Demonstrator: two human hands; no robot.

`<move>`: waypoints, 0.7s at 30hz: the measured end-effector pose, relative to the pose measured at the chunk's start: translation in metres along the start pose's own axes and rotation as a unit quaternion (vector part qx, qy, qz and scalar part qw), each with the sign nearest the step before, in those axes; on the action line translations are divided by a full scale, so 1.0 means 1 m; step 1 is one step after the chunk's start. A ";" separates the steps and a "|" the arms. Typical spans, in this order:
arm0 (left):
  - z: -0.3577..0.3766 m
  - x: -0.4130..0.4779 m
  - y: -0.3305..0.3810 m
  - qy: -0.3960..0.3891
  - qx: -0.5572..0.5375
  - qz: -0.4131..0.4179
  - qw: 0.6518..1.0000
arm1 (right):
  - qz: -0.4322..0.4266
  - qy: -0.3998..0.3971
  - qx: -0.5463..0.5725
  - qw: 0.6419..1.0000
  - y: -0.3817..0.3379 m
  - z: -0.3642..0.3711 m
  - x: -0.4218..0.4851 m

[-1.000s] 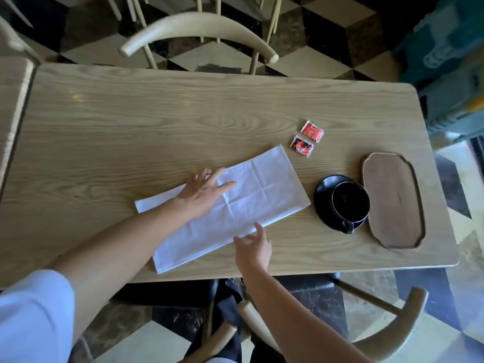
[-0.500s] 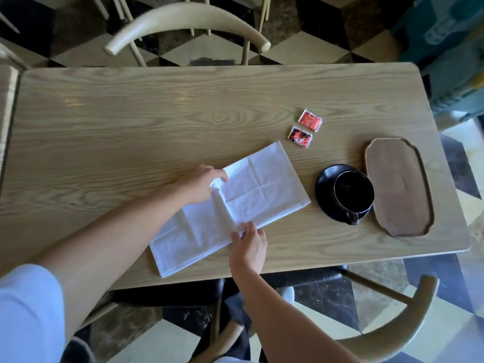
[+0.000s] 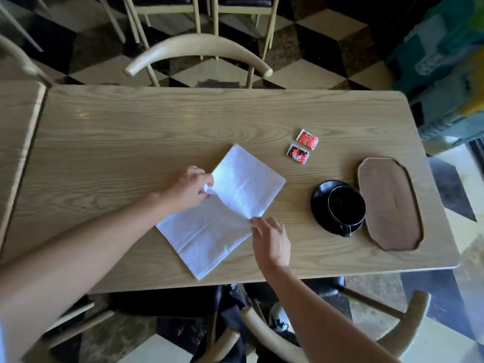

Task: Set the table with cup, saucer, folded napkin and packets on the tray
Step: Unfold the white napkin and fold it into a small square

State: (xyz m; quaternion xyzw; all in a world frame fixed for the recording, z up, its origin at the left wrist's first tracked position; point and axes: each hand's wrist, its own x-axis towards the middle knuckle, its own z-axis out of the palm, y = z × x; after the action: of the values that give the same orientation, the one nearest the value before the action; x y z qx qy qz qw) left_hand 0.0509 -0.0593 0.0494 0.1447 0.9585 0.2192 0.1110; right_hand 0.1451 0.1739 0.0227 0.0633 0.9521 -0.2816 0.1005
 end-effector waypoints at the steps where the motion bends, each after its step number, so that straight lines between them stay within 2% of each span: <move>1: -0.005 -0.007 0.004 0.016 0.019 0.008 1.000 | -0.019 0.010 -0.002 1.000 0.002 -0.007 0.003; 4: -0.018 -0.024 0.018 0.059 0.059 0.007 0.996 | -0.053 0.042 0.011 0.998 0.006 -0.028 0.013; 14: -0.057 -0.055 0.057 0.151 0.052 -0.061 0.985 | -0.181 0.058 0.051 0.980 -0.007 -0.107 0.035; 18: -0.083 -0.066 0.081 0.178 0.008 -0.100 0.979 | -0.223 0.071 0.065 0.970 -0.016 -0.145 0.030; 21: -0.097 -0.077 0.099 0.195 -0.082 -0.128 0.969 | -0.233 0.071 0.089 0.966 -0.021 -0.170 0.022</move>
State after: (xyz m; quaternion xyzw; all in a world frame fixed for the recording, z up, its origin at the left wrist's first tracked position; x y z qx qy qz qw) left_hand 0.1187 -0.0365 0.1906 -0.0346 0.9509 0.3050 -0.0397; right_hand 0.0931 0.2515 0.1680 -0.1313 0.9164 -0.3757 -0.0415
